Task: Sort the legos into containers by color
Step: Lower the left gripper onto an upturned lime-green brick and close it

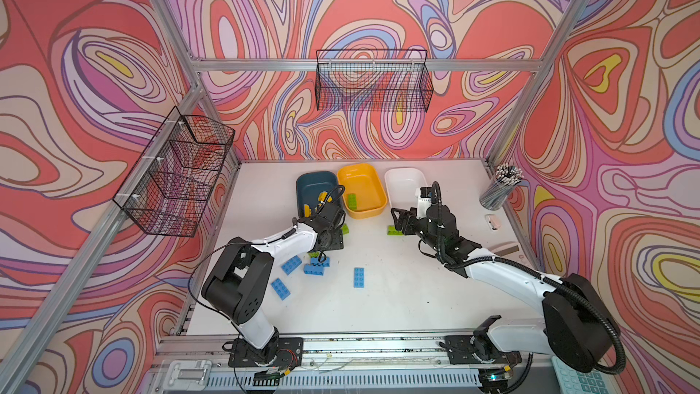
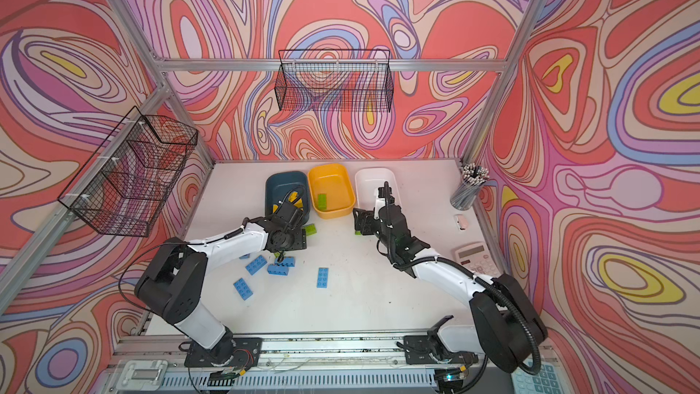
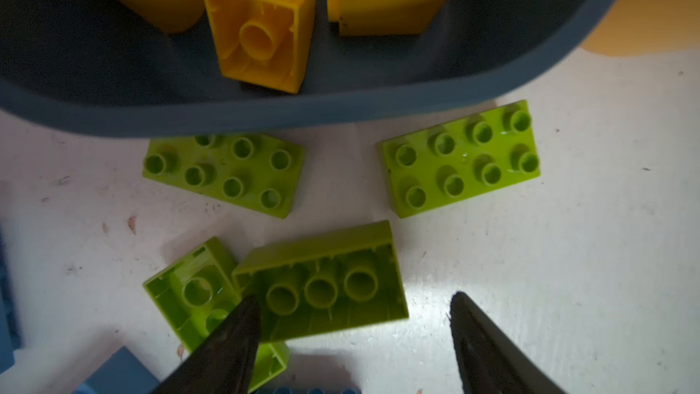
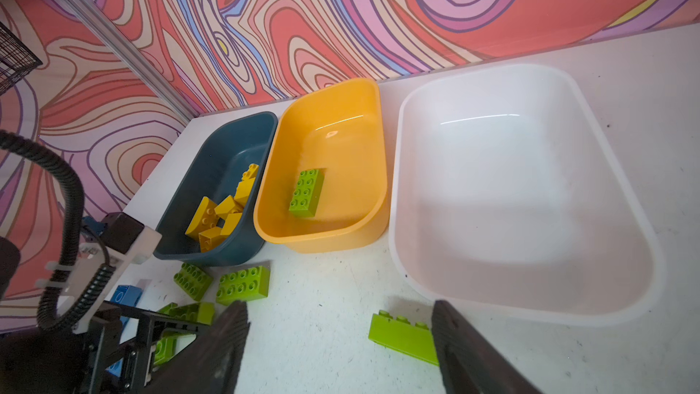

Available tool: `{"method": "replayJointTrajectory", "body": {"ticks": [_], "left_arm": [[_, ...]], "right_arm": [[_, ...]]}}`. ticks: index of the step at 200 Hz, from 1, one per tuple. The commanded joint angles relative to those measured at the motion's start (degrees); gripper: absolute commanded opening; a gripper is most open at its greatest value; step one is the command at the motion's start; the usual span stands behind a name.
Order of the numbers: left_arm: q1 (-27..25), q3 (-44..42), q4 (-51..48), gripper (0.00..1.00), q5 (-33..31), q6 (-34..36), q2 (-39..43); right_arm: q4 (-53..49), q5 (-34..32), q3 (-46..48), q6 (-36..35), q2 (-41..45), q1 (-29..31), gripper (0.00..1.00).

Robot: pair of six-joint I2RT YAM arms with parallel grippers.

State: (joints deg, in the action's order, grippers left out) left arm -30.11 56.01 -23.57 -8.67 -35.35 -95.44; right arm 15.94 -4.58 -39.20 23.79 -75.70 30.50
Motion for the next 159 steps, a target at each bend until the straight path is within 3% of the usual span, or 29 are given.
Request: {"method": "replayJointTrajectory", "body": {"ticks": [1,101,159], "left_arm": [[-0.21,1.38,-1.16,0.79,-2.84,0.11,-1.32],[-0.21,1.65,-1.74,0.91,-5.17,0.11,-2.13],[-1.71,1.5,-3.21,0.95,-11.5,1.16,5.2]], "right_arm": [[1.27,-0.58,0.71,0.15,-0.12,-0.18,0.8],[1.46,-0.25,0.44,0.18,-1.38,-0.15,0.8],[1.72,0.21,0.2,0.22,-1.98,-0.18,0.8]]}}
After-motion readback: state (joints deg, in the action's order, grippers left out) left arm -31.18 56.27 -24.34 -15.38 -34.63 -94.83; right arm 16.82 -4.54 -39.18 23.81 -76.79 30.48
